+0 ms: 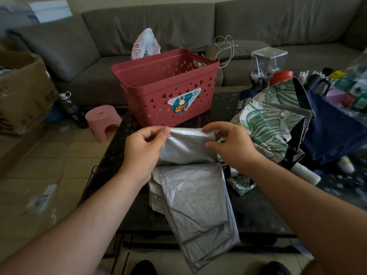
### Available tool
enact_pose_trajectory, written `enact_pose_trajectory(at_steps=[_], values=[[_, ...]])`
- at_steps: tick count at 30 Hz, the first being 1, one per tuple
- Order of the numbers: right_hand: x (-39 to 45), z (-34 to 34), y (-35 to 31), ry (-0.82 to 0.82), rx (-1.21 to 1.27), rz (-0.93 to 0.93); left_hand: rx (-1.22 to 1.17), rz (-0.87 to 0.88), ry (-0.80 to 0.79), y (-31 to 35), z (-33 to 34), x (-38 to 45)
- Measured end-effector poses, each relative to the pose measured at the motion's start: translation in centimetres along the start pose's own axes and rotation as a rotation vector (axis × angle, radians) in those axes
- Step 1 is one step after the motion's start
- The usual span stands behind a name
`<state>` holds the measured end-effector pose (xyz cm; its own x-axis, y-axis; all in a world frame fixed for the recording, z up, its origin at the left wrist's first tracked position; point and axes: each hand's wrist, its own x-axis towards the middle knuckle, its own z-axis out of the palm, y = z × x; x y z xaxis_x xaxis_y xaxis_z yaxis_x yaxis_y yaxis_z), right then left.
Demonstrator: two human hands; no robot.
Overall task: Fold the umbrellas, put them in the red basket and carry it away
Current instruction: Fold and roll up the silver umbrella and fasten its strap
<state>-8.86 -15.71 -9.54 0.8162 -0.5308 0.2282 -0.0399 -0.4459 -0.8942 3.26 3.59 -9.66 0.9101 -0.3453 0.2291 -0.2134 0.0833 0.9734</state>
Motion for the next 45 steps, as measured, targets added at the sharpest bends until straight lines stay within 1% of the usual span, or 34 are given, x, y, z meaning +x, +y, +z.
enact_pose_trajectory(at_steps=[3,5,6,8,10,12,15,17,20,23,25,28,30,33,36,39,42,45], values=[[0.5,-0.2,0.8,0.071,-0.126,0.015,-0.002,-0.041,-0.024,-0.4,0.1,0.1],[0.6,-0.2,1.0,0.079,-0.114,0.045,0.012,-0.039,-0.025,-0.6,0.1,0.3],[0.7,-0.1,0.9,0.074,-0.07,0.064,0.022,-0.03,-0.018,-0.6,0.0,0.4],[0.7,0.0,0.5,0.05,0.12,0.136,0.043,-0.006,-0.004,-0.6,-0.1,0.5],[0.8,0.0,0.2,-0.037,0.399,0.252,0.046,0.027,-0.002,-0.6,-0.2,0.6],[0.9,-0.1,0.2,-0.12,0.611,0.343,0.045,0.063,-0.011,-0.5,-0.3,0.7],[1.3,-0.1,0.5,-0.126,0.727,0.374,0.064,0.111,-0.014,-0.5,-0.4,0.8],[1.4,0.1,0.5,-0.118,0.718,0.371,0.079,0.12,-0.016,-0.4,-0.4,0.7],[1.5,0.1,0.4,-0.121,0.744,0.383,0.081,0.086,-0.095,-0.4,-0.6,0.8],[1.5,0.1,0.1,-0.112,0.805,0.422,0.184,0.105,-0.164,-0.7,-0.7,1.0],[1.6,0.3,0.1,-0.059,0.805,0.444,0.194,0.106,-0.152,-0.8,-0.6,1.0],[1.8,0.4,0.6,0.061,0.774,0.461,0.198,0.106,-0.133,-0.7,-0.5,0.8],[1.8,0.3,1.0,0.079,0.788,0.468,0.185,0.1,-0.143,-0.5,-0.4,0.7],[1.6,0.1,1.3,0.024,0.794,0.453,0.141,0.081,-0.156,-0.5,-0.5,0.6],[1.3,0.0,1.8,-0.028,0.652,0.357,0.12,0.083,-0.154,-0.5,-0.6,0.6],[1.0,0.1,2.2,-0.147,0.525,0.244,0.111,0.081,-0.148,-0.6,-0.5,0.6],[1.1,0.3,2.4,-0.223,0.518,0.22,0.108,0.076,-0.155,-0.8,-0.5,0.7],[1.7,0.4,2.2,-0.22,0.567,0.241,0.102,0.064,-0.169,-0.9,-0.4,0.8]])
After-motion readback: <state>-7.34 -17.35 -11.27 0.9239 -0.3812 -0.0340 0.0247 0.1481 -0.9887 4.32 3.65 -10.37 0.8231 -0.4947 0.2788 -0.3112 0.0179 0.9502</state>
